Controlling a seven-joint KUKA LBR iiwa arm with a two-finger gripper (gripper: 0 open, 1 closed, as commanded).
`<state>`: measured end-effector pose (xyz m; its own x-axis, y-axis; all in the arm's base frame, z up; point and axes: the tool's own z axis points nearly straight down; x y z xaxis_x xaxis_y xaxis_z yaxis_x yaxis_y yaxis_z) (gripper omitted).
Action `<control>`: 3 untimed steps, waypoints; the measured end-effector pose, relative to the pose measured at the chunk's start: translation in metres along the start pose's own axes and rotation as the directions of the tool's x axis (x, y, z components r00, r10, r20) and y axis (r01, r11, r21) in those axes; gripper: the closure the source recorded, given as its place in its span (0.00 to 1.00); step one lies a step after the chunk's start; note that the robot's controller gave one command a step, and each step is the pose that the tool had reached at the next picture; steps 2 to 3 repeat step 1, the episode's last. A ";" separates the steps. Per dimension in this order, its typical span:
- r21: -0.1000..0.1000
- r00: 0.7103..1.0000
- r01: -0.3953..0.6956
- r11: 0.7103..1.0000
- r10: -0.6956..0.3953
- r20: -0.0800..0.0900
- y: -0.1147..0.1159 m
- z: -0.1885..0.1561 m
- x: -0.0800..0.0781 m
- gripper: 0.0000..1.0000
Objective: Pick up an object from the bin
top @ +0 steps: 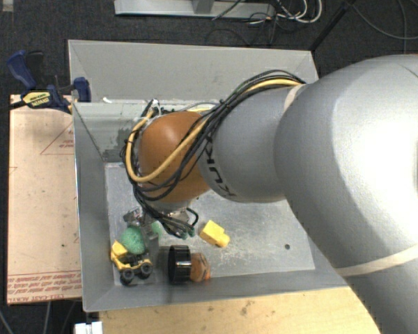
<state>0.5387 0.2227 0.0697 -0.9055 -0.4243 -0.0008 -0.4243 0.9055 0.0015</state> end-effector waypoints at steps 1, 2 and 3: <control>0.001 1.000 0.021 1.000 -0.021 0.000 0.005 -0.168 -0.006 1.00; 0.001 1.000 0.021 1.000 -0.021 0.000 0.005 -0.168 -0.006 1.00; 0.001 1.000 0.021 1.000 -0.021 0.000 0.005 -0.168 -0.006 1.00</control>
Offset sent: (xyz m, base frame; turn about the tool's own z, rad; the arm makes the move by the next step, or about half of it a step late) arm 0.0000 0.0000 0.0000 0.0000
